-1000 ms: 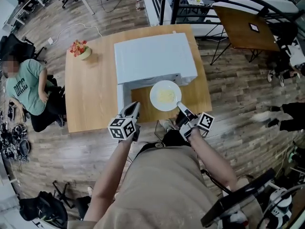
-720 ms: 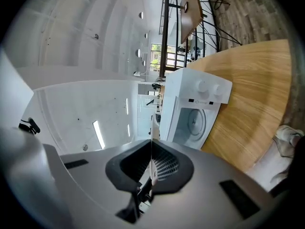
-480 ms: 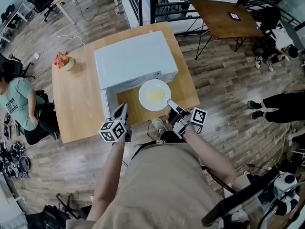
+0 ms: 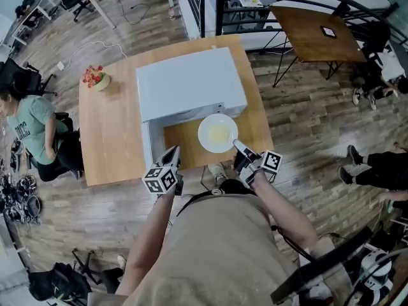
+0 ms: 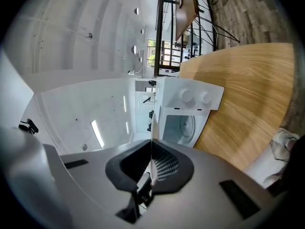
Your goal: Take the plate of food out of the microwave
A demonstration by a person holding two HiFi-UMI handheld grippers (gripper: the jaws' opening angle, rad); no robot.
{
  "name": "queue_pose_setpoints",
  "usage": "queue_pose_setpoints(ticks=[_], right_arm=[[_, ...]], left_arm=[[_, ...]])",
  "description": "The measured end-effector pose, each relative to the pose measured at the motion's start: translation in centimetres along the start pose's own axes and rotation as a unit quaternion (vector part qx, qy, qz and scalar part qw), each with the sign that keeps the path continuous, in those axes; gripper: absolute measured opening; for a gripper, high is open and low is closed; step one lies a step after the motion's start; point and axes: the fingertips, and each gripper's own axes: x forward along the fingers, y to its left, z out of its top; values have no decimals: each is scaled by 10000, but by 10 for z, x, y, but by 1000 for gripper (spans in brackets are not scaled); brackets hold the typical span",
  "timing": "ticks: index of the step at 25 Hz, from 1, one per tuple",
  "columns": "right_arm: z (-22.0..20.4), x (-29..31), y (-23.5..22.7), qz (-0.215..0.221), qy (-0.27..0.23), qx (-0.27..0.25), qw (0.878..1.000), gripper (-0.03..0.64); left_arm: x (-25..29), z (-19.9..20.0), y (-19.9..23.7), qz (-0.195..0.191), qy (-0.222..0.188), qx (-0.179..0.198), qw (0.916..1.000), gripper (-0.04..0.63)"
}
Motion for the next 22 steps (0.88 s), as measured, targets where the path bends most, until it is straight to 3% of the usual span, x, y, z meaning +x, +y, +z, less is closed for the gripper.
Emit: queue_pose_setpoints(ticks=[22], right_arm=[[-7,47,-97,-605,1156,-88,9914,15]], left_arm=[[9,-33,17,495,323,-95,9982,5]])
